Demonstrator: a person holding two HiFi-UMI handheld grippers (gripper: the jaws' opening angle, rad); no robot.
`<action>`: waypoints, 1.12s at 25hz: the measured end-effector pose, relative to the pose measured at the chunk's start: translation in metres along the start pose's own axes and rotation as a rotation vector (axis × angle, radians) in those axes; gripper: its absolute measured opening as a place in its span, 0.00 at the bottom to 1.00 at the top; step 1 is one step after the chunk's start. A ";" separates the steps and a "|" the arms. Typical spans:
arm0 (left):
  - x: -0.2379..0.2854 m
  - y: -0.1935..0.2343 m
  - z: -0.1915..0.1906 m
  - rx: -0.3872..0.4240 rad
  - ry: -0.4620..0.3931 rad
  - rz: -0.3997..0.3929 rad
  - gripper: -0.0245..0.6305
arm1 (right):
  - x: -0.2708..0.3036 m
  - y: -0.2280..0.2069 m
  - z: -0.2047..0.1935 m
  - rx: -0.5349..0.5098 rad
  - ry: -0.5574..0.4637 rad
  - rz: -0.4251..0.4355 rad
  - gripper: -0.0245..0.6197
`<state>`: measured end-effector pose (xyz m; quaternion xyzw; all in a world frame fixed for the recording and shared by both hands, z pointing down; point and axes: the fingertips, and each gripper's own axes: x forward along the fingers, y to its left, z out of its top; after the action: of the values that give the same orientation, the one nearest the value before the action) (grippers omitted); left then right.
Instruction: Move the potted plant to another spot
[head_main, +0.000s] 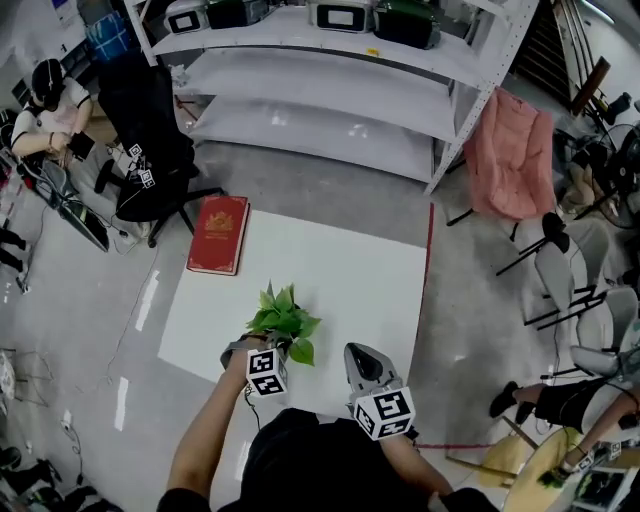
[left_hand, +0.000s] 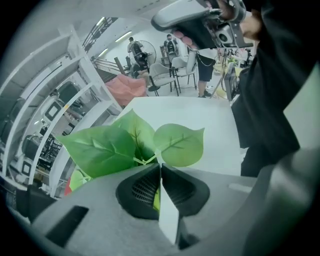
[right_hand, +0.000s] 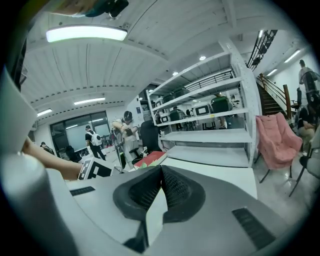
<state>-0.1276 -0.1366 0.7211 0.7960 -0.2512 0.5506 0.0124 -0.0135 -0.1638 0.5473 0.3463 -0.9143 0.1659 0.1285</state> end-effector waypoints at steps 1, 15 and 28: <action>-0.004 0.000 -0.008 -0.011 0.005 0.006 0.08 | 0.006 0.008 -0.001 -0.008 0.003 0.016 0.06; -0.027 0.003 -0.122 -0.130 0.087 0.066 0.08 | 0.088 0.102 -0.015 -0.090 0.060 0.177 0.06; -0.010 0.017 -0.130 -0.114 0.086 0.081 0.08 | 0.115 0.116 -0.023 -0.100 0.106 0.197 0.06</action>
<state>-0.2509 -0.1092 0.7588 0.7589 -0.3134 0.5690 0.0462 -0.1726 -0.1406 0.5835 0.2386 -0.9430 0.1501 0.1768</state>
